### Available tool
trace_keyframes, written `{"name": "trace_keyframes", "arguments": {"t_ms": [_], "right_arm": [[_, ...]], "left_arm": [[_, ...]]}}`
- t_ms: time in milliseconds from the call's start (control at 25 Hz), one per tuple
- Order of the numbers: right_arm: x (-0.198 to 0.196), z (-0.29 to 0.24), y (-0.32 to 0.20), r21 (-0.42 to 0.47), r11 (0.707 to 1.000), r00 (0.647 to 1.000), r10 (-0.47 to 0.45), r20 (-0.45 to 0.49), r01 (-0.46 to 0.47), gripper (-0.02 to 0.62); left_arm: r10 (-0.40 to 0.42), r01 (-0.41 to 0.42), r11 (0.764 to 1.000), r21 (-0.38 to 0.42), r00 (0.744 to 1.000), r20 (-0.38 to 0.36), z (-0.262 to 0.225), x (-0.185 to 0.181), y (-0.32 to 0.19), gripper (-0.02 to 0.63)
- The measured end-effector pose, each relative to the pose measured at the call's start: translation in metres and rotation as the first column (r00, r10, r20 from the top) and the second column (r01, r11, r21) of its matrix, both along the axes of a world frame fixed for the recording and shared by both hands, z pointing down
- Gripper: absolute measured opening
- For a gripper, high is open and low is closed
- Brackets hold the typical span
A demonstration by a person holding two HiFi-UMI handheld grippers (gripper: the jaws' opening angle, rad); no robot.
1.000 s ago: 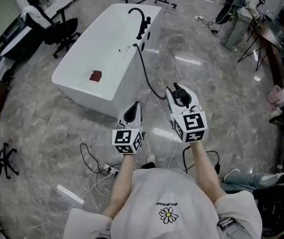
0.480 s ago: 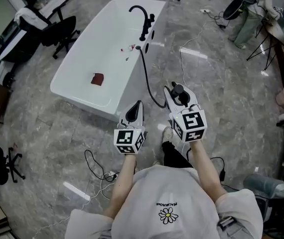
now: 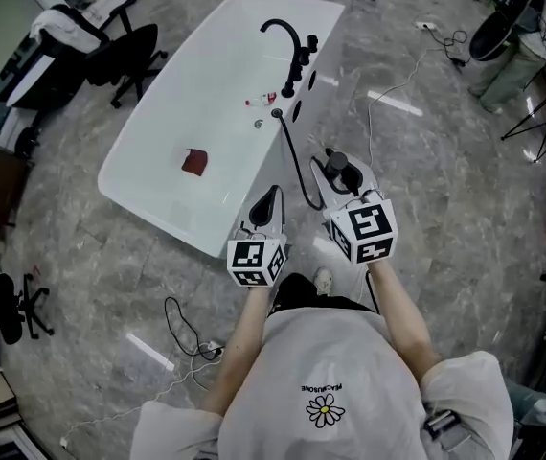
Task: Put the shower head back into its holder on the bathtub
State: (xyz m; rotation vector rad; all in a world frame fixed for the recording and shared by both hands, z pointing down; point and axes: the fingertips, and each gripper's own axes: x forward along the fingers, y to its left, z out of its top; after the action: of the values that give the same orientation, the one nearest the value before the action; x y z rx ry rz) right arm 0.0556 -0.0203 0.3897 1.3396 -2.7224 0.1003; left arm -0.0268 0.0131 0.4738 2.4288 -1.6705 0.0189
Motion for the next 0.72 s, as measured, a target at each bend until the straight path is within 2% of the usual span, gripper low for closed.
{"name": "trace_keyframes", "arguments": {"t_ms": [160, 400, 600, 720], "right_arm": [[-0.003, 0.006, -0.047, -0.013, 1.0, 1.0, -0.025, -0.008, 0.025, 0.118], [-0.019, 0.019, -0.132, -0.035, 0.999, 1.0, -0.02, 0.006, 0.02, 0.117], [-0.034, -0.002, -0.207, -0.013, 1.0, 1.0, -0.023, 0.0, 0.023, 0.117], [-0.044, -0.024, -0.25, 0.008, 1.0, 1.0, -0.027, 0.009, 0.027, 0.117]], "left_arm": [[-0.006, 0.006, 1.0, 0.003, 1.0, 0.003, -0.002, 0.004, -0.047, 0.0], [0.014, -0.014, 1.0, -0.003, 1.0, -0.003, 0.02, -0.014, -0.131, 0.0], [0.072, -0.073, 0.997, -0.009, 0.997, -0.023, 0.036, -0.015, -0.195, 0.0], [0.138, -0.143, 0.988, -0.061, 0.987, -0.079, 0.052, -0.005, -0.231, 0.056]]}}
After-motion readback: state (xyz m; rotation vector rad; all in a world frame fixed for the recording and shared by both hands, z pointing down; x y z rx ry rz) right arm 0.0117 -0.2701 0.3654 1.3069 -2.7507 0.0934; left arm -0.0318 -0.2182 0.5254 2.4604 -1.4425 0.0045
